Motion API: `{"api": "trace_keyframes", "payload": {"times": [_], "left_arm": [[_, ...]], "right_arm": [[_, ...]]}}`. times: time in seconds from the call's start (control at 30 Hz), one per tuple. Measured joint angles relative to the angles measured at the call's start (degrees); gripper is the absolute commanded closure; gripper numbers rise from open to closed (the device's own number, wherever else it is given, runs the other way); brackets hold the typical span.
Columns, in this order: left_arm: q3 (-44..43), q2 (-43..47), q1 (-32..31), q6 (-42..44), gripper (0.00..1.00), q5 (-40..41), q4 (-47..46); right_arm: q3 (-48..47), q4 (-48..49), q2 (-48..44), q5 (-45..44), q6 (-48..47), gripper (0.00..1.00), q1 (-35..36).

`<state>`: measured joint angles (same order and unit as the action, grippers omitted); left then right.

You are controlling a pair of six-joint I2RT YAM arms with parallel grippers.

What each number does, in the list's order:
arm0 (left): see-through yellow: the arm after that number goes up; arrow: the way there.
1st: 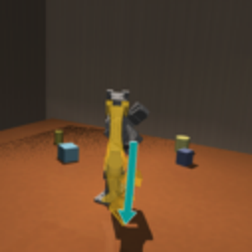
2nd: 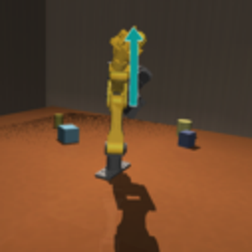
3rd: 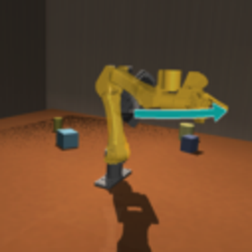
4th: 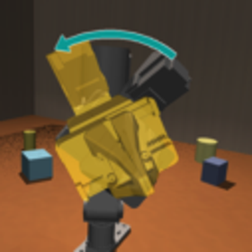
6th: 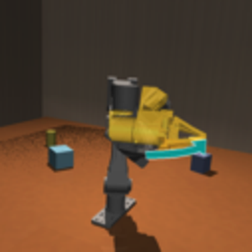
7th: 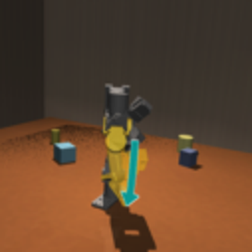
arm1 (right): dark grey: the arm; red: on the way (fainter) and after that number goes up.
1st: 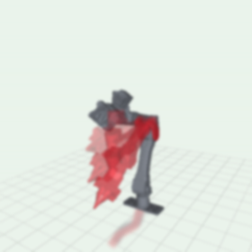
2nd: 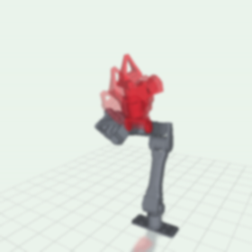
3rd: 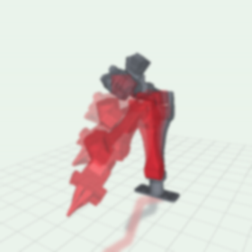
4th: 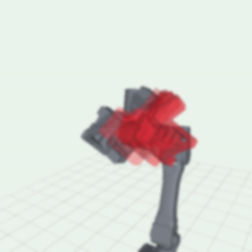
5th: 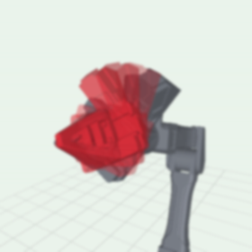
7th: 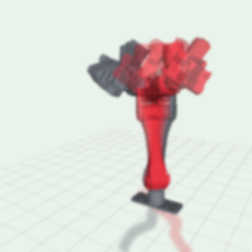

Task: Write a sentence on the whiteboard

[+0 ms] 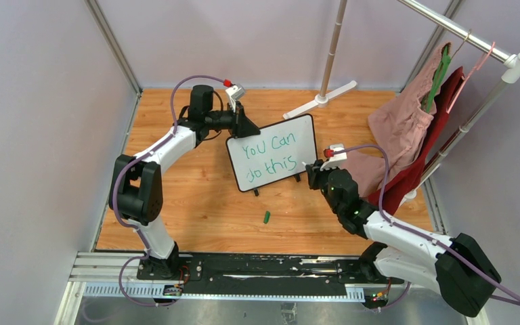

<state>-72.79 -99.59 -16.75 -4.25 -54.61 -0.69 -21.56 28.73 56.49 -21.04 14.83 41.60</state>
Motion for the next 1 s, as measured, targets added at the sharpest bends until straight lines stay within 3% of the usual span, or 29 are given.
{"api": "trace_keyframes", "payload": {"times": [0.4, 1.0], "left_arm": [[0.0, 0.0, -0.04, 0.02, 1.0, 0.04, 0.0], [0.0, 0.0, -0.04, 0.0, 1.0, 0.04, -0.04]], "right_arm": [[-0.44, 4.48, 2.62, -0.15, 1.11, 1.0, -3.32], [-0.5, 3.89, 5.05, 4.39, 1.99, 1.0, -5.38]]}}
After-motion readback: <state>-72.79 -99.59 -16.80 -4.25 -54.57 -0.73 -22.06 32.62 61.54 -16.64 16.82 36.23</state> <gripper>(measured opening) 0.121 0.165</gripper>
